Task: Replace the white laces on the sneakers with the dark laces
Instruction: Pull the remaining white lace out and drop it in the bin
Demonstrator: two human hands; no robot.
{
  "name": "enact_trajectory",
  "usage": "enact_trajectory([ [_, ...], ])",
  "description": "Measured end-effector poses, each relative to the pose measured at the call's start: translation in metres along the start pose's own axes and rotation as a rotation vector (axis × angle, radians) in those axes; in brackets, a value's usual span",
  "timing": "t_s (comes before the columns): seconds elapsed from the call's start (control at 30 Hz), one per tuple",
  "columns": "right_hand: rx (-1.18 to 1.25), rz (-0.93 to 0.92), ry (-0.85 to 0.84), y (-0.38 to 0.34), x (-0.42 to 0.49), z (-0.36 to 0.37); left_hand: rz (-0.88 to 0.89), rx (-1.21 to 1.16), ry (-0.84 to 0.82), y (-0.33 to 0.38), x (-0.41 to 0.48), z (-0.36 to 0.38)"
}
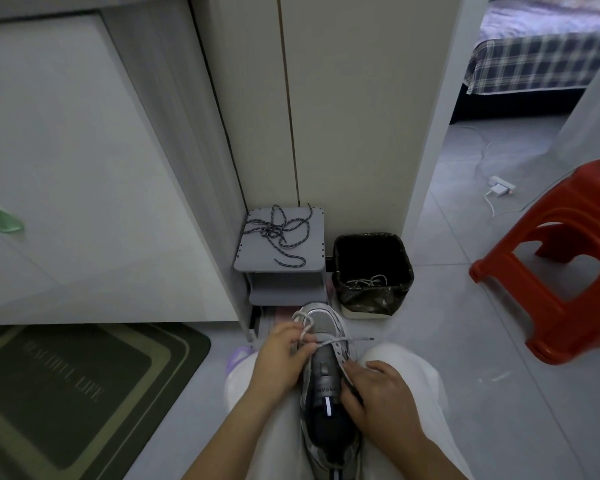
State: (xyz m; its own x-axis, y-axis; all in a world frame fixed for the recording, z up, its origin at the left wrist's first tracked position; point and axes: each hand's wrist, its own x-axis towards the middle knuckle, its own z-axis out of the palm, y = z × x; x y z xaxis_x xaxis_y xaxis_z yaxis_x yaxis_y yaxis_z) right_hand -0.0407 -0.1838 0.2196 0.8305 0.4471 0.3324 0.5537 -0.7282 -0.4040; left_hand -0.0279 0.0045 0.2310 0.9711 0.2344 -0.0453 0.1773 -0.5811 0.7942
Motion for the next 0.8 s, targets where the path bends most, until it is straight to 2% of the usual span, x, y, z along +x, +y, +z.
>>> enact_trajectory([
  [0.1,0.012,0.007,-0.009,0.000,0.000,0.000,-0.033,-0.047,0.153,0.005,0.004,-0.009],
  [0.2,0.028,0.011,-0.013,0.000,-0.001,-0.001,-0.131,-0.377,0.361,0.016,0.016,-0.034],
  [0.23,0.032,0.009,-0.010,0.000,-0.001,-0.001,-0.146,-0.421,0.380,0.018,0.019,-0.038],
  [0.27,0.033,0.008,-0.009,0.001,-0.001,-0.001,-0.146,-0.401,0.340,0.019,0.020,-0.040],
  [0.37,0.019,0.008,-0.006,0.001,-0.001,0.000,-0.186,-0.128,-0.027,0.015,0.013,-0.029],
  [0.4,0.019,0.009,-0.002,0.002,-0.001,0.001,-0.168,0.003,-0.110,0.007,0.010,-0.021],
  [0.43,0.020,0.010,0.002,0.002,-0.001,0.001,-0.135,0.100,-0.121,0.003,0.007,-0.015],
  [0.57,0.013,-0.005,0.029,0.001,0.000,0.001,-0.119,0.074,0.098,-0.001,-0.004,0.000],
  [0.67,0.022,-0.017,0.043,0.001,0.000,0.000,-0.103,0.055,0.193,0.005,-0.006,0.003],
  [0.73,0.027,-0.017,0.038,0.001,0.000,-0.001,-0.109,-0.074,0.299,0.010,-0.002,-0.006],
  [0.8,0.037,-0.016,0.037,0.001,-0.001,-0.001,-0.155,-0.358,0.413,0.013,0.006,-0.021],
])
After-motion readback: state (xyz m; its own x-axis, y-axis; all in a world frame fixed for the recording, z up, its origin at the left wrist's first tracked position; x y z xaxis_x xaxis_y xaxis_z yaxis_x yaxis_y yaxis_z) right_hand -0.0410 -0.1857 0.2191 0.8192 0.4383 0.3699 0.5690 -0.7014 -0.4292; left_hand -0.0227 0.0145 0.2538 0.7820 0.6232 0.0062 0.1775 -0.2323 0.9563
